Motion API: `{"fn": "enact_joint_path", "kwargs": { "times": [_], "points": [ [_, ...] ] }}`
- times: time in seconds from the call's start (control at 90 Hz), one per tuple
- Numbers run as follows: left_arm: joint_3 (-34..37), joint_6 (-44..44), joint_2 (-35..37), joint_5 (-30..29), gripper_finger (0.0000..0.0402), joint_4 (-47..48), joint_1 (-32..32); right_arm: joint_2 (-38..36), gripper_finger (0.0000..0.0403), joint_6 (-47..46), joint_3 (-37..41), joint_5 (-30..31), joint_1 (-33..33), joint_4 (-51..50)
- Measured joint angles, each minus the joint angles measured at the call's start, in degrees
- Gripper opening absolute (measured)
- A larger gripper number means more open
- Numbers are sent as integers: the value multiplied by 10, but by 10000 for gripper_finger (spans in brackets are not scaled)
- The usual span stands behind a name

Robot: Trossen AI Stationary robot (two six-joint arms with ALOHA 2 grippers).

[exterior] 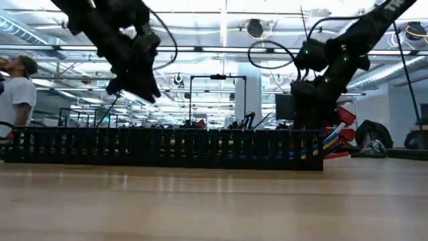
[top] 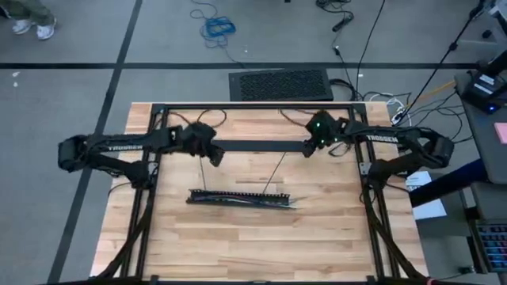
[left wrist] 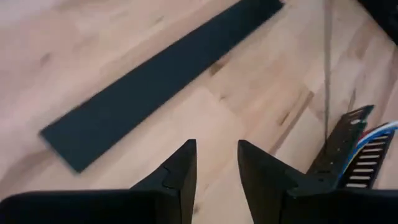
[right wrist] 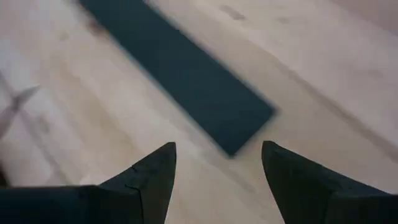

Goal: Ziptie cables
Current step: Close the black cable duct

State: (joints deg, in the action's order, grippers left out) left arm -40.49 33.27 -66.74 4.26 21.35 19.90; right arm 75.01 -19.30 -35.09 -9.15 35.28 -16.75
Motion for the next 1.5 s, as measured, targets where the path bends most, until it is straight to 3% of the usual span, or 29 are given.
{"fn": "enact_joint_path", "kwargs": {
  "times": [0.256, 0.422, 0.611, 0.833, 1.267, 1.5],
  "points": [
    [0, 9, -62, 51, 114, -12, 120, 0, 228, 32, 0, -3, 14, -19],
    [0, 4, -124, 67, 114, 0, 160, 0, 228, 41, 1, -3, 3, -40],
    [0, -12, -164, 64, 114, 69, 176, 0, 228, 50, 1, -2, -1, -46],
    [0, -11, -177, 61, 114, -6, 183, 0, 228, 54, 1, 1, -1, -43],
    [-2, -8, -249, 97, 114, -50, 184, 4, 225, 37, 1, 1, -8, -40],
    [-2, -14, -250, 101, 104, -58, 184, 72, 195, 19, 1, -13, -43, -20]
  ]
}}
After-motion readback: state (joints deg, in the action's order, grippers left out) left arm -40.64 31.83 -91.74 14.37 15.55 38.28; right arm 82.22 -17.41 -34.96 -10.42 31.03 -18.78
